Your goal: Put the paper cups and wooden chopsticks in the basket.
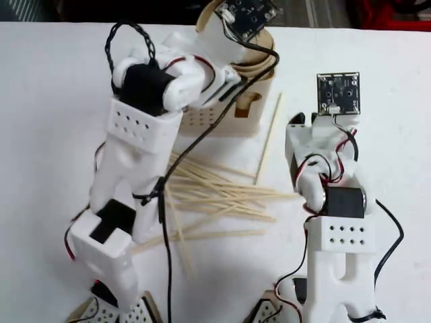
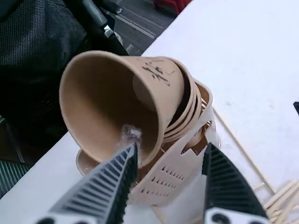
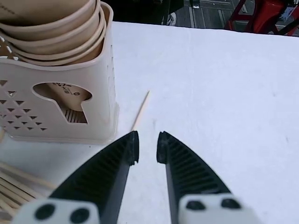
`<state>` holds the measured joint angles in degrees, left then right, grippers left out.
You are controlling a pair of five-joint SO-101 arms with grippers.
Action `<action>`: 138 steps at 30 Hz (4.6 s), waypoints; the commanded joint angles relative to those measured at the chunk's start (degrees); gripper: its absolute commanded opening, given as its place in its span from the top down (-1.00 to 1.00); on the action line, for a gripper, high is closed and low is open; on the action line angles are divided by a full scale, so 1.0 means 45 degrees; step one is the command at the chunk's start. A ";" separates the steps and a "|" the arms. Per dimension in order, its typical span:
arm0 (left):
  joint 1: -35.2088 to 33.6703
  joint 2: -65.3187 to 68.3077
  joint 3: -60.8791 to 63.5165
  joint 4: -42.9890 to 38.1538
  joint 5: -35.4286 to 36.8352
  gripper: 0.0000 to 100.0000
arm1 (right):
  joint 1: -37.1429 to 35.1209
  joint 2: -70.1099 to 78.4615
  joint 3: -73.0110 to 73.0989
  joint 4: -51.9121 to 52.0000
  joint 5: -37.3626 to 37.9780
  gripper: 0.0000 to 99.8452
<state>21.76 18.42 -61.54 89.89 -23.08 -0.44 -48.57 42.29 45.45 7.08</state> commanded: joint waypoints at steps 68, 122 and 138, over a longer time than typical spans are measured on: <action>0.0225 0.3311 -0.0195 -0.7717 0.1934 0.96 | 0.0068 -0.0244 -0.0137 -0.0244 -0.0137 0.85; 0.0967 0.1143 -0.0195 -0.5705 0.3009 0.96 | 0.0088 -0.0225 -0.0137 -0.0264 -0.0059 0.85; -0.2198 -0.4835 -0.0176 0.0742 0.1328 0.95 | 0.0068 -0.0225 -0.0137 -0.0186 -0.0059 0.85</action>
<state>16.04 0.57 -61.71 88.48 -16.66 -0.62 -48.57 42.29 45.45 6.90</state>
